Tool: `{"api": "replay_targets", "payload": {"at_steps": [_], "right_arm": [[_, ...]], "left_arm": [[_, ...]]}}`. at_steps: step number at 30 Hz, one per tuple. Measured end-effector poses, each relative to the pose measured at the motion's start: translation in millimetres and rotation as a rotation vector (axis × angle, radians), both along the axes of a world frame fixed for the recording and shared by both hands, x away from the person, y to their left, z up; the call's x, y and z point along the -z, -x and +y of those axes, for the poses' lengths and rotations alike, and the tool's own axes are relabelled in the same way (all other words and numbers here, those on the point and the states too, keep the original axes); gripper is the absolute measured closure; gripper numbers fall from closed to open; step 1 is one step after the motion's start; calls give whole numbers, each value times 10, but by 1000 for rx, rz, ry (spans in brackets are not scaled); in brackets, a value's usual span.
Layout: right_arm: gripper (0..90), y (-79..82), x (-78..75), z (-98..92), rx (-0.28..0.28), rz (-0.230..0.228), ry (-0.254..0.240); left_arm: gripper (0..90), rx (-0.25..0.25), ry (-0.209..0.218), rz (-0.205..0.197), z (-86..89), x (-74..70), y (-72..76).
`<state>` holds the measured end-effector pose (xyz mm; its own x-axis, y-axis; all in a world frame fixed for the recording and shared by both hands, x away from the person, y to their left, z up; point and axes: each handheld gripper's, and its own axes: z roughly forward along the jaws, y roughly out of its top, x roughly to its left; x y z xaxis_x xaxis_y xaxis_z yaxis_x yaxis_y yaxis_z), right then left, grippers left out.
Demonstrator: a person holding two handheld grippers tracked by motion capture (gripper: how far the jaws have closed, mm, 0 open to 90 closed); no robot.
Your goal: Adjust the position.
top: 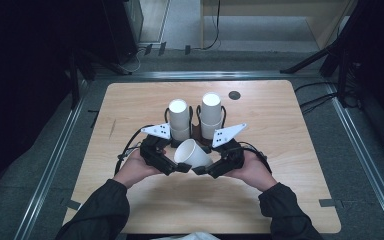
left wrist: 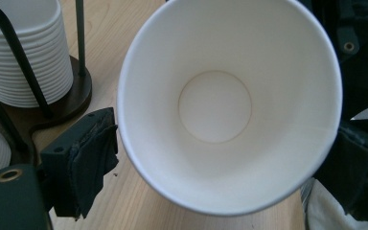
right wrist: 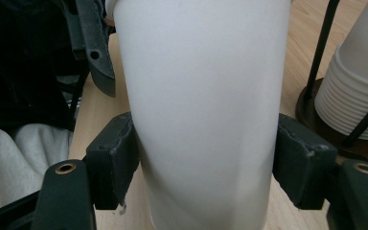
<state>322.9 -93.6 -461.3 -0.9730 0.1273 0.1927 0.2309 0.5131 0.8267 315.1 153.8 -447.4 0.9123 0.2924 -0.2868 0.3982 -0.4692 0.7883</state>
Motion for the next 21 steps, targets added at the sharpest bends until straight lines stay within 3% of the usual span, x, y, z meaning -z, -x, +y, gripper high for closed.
{"api": "replay_targets", "payload": {"at_steps": [5, 6, 9, 14, 21], "right_arm": [[306, -4, 21, 19, -2, 23, -21], [306, -6, 24, 23, -1, 29, -28], [306, -15, 29, 28, 2, 45, -39], [309, -14, 47, 41, 0, 50, -25], [316, -15, 51, 37, 2, 46, -20]], "left_arm": [[94, -18, 45, 3, 4, -5, -7], [142, -17, 65, 10, 11, -3, -7], [150, -27, 85, 15, 15, -4, -10], [197, -21, 69, -9, 15, -13, 6], [236, -21, 41, -7, 14, -21, 2]]}}
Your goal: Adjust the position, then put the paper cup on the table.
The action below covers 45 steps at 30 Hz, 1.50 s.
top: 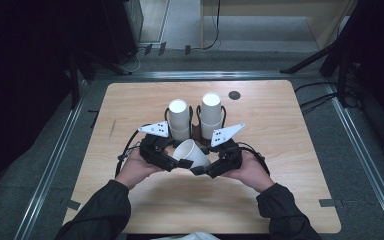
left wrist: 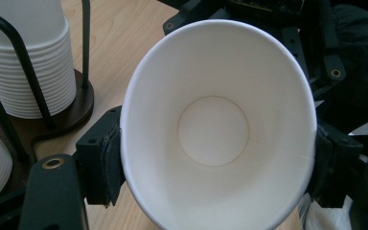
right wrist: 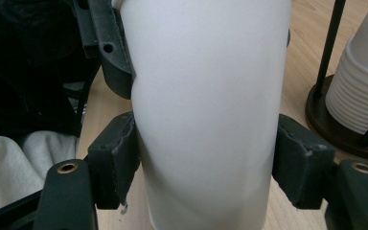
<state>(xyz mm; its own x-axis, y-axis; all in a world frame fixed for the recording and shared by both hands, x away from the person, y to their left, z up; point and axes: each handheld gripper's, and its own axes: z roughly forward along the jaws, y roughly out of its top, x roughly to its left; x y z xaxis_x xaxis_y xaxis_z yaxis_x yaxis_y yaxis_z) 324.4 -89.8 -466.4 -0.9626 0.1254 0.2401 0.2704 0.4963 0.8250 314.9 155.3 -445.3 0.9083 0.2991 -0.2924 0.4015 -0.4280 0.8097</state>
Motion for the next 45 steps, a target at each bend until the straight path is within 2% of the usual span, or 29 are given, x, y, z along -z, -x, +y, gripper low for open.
{"api": "replay_targets", "payload": {"at_steps": [8, 13, 19, 23, 29, 33, 37, 45], "right_arm": [[310, 0, 23, 8, -2, 7, 22], [271, 6, 42, 17, 19, -7, 48], [256, -4, 70, 17, 25, 10, 77], [254, -4, 84, 1, 25, 2, 94], [251, -3, 70, -28, 19, -5, 93], [251, -1, 68, -53, 33, -20, 111], [250, 3, 59, -80, 41, -27, 112], [250, 3, 58, -133, 60, -49, 117]], "left_arm": [[245, 11, -29, 8, -14, 7, -6], [245, 5, -46, -1, -8, 1, -4], [245, 0, -75, -11, -7, -4, -1], [245, 0, -89, -19, 7, -20, -1], [244, -7, -102, -18, 50, -24, -21], [244, -16, -120, -27, 93, -26, -21], [244, -19, -139, -24, 124, -28, -30], [243, -16, -206, -37, 135, 4, -36]]}}
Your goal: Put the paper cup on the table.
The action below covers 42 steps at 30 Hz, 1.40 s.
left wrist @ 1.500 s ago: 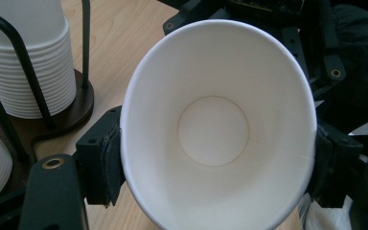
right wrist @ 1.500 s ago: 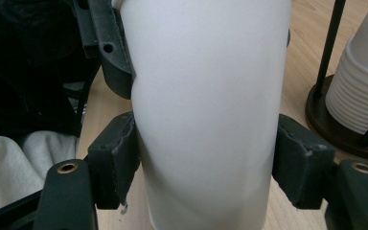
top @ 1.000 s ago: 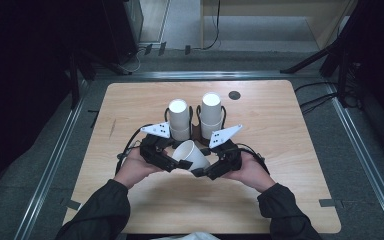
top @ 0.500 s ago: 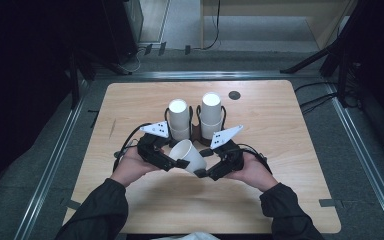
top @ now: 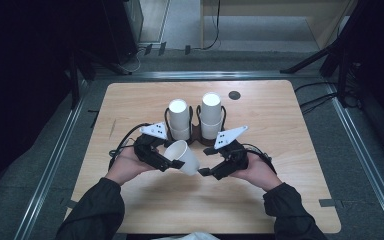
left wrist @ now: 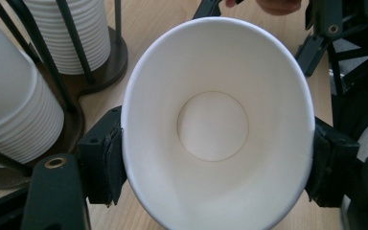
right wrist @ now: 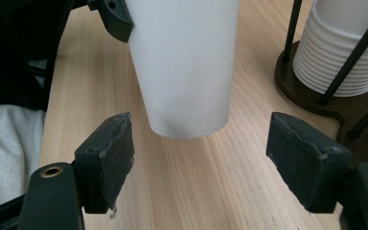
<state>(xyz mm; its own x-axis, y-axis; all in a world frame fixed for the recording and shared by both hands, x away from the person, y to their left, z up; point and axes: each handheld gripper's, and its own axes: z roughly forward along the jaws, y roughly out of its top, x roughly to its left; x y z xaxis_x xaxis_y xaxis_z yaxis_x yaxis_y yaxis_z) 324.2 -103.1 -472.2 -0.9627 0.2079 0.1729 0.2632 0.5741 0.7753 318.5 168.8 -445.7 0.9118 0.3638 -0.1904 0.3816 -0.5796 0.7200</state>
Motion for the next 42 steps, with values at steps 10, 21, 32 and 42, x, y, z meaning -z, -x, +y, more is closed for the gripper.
{"api": "replay_targets", "payload": {"at_steps": [10, 21, 32, 42], "right_arm": [[238, 5, 20, -49, 47, -23, 18], [231, 12, 37, -119, 65, -105, 36], [231, -43, 65, -122, 86, -94, 50], [231, -119, 116, -98, 92, -70, 60]], "left_arm": [[241, -19, -45, -2, 82, 37, -29], [240, -53, -66, 6, 221, 55, -48], [236, -102, -98, 8, 390, 80, -42], [236, -162, -99, 12, 589, 82, -66]]}}
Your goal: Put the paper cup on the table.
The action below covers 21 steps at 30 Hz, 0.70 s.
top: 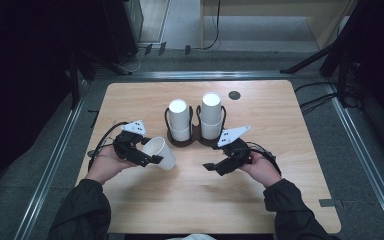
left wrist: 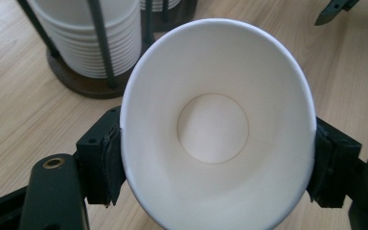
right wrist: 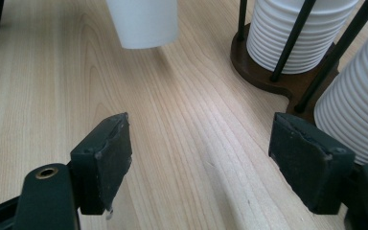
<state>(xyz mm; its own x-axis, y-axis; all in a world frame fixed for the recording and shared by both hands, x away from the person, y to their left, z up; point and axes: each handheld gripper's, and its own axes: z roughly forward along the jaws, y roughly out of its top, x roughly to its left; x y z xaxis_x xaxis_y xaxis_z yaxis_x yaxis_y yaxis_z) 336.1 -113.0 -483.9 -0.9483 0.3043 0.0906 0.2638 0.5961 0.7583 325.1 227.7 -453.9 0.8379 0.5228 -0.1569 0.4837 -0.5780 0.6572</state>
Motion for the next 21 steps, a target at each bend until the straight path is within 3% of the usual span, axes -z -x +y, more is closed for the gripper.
{"api": "replay_targets", "payload": {"at_steps": [13, 21], "right_arm": [[231, 29, 47, -16, -8, 11, 20], [231, 56, 59, -125, 25, 11, 18]], "left_arm": [[236, -45, 8, -11, 178, -37, -115], [236, -67, -5, -10, 259, -41, -244]]}}
